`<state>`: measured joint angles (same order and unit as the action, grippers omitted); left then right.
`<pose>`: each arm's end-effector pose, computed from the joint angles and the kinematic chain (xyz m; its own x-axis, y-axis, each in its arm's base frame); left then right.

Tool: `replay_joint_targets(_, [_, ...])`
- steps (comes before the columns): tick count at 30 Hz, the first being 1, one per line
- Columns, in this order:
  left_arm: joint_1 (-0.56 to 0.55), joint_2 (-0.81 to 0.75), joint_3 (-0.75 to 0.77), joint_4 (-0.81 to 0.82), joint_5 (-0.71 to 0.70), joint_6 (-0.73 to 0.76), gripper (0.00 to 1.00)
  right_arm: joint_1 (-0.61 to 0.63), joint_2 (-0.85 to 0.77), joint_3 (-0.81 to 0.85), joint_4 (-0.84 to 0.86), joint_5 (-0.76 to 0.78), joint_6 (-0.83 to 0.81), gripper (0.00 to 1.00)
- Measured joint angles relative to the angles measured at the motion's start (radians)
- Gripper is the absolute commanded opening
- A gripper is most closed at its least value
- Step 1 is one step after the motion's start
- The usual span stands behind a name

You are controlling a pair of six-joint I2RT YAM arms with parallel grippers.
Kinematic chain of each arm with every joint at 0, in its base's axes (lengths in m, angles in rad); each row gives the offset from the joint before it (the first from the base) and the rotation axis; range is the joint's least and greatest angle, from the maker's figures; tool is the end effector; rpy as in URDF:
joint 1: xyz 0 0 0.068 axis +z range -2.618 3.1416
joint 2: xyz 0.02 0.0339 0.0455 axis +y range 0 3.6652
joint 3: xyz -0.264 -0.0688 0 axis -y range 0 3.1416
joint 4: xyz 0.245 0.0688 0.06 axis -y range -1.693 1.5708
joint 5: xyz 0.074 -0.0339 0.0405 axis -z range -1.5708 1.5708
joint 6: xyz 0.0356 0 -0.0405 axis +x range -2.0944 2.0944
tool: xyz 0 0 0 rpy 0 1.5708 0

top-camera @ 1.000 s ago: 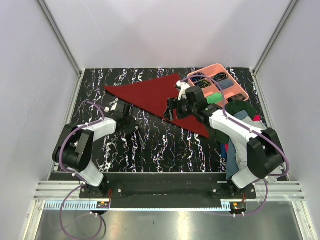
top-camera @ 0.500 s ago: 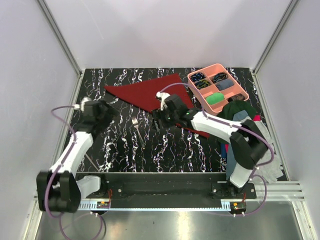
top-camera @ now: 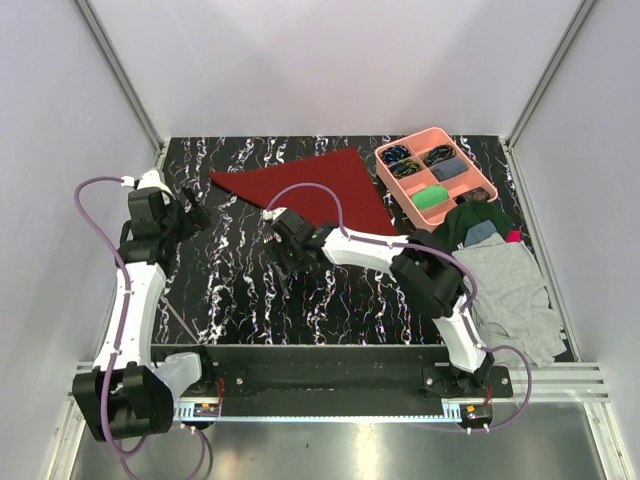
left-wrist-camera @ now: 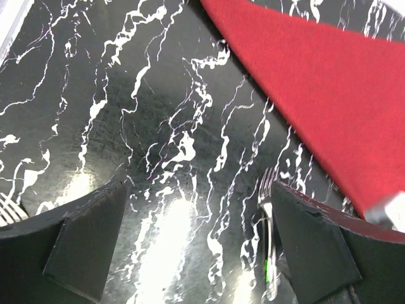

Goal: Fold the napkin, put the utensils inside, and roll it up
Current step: Grab a utensil with the right arm

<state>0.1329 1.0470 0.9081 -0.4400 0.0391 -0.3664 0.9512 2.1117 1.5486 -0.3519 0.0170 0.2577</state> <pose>0.2288 0.0292 0.3077 -0.4705 -0.4241 -0.7738 -0.2876 0.9028 -0.3199 0.2688 0.3757 0.1729 -0.6510 -0.4738 -0.5931 -0.6640 0.7341 0.1424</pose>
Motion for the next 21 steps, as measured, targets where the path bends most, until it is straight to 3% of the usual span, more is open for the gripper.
replay_joint_targets(11, [0.0, -0.046, 0.0, -0.045, 0.036, 0.088, 0.99, 0.008, 0.143, 0.194, -0.078, 0.02, -0.01, 0.6])
replay_joint_targets(13, [0.0, -0.058, 0.0, -0.045, 0.036, 0.093, 0.99, 0.008, 0.161, 0.223, -0.093, 0.021, -0.015, 0.52])
replay_joint_targets(21, [0.0, -0.066, 0.0, -0.045, 0.036, 0.105, 0.99, 0.009, 0.177, 0.248, -0.123, 0.023, -0.046, 0.38])
